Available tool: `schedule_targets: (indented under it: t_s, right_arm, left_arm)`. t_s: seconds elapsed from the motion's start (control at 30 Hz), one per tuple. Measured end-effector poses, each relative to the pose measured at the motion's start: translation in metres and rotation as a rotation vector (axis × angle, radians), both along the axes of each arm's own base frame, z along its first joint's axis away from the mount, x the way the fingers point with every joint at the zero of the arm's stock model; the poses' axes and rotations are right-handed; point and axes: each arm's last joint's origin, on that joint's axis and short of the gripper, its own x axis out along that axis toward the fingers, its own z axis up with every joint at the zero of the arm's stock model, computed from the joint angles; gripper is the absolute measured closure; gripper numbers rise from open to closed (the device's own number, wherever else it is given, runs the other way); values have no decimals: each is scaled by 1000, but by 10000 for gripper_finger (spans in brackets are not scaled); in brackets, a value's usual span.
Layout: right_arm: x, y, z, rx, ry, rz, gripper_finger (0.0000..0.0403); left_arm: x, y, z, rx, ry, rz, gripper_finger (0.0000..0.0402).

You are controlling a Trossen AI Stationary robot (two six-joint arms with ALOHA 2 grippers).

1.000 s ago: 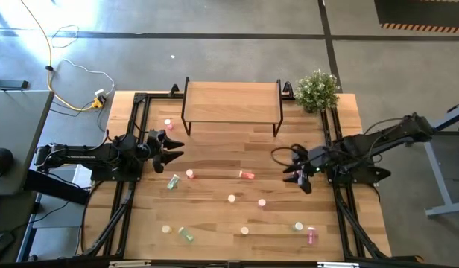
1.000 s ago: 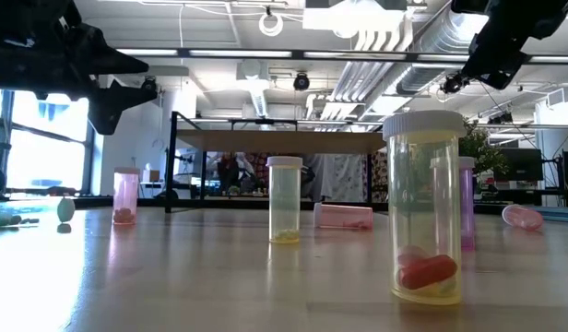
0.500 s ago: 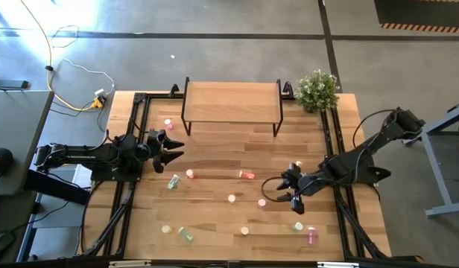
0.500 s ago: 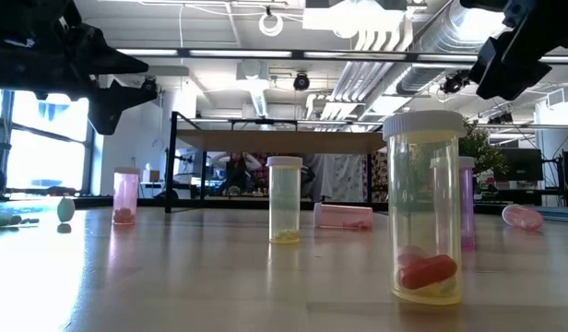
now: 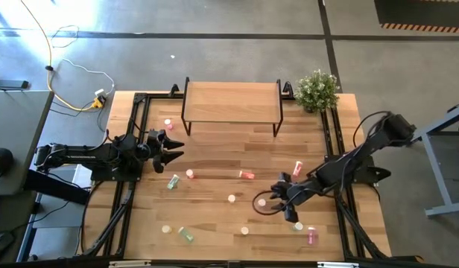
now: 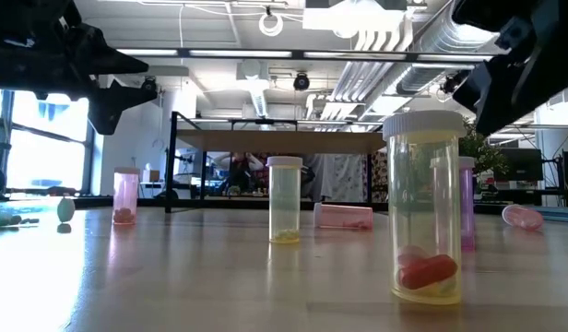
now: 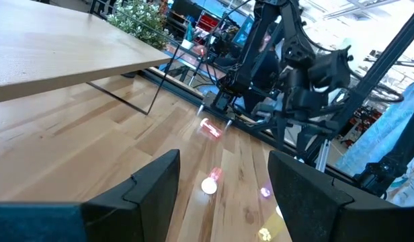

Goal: Pick and place medicine bottles onto shelf by color
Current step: Put the middle purple pill bottle on the shelf

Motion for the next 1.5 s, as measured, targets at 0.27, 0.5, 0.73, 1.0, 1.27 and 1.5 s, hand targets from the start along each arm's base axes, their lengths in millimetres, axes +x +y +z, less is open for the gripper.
schedule_targets:
  t_s: [0.27,0.5,0.73,1.0,1.27,1.5]
  right_arm:
    - [11,5,-17,-101,-33,27,230]
    - [17,8,-27,-118,-33,15,230]
    - [24,11,-35,-126,-56,5,230]
    - [29,7,-38,-123,-64,-17,230]
    - [30,5,-38,-100,-59,-39,261]
    - [30,5,-38,-83,-56,-51,303]
  left_arm:
    - [0,0,0,0,0,0,186]
    - [0,0,0,0,0,0,186]
    - [0,0,0,0,1,0,186]
    - [0,0,0,0,1,0,186]
    - [0,0,0,0,1,0,186]
    - [0,0,0,0,1,0,186]
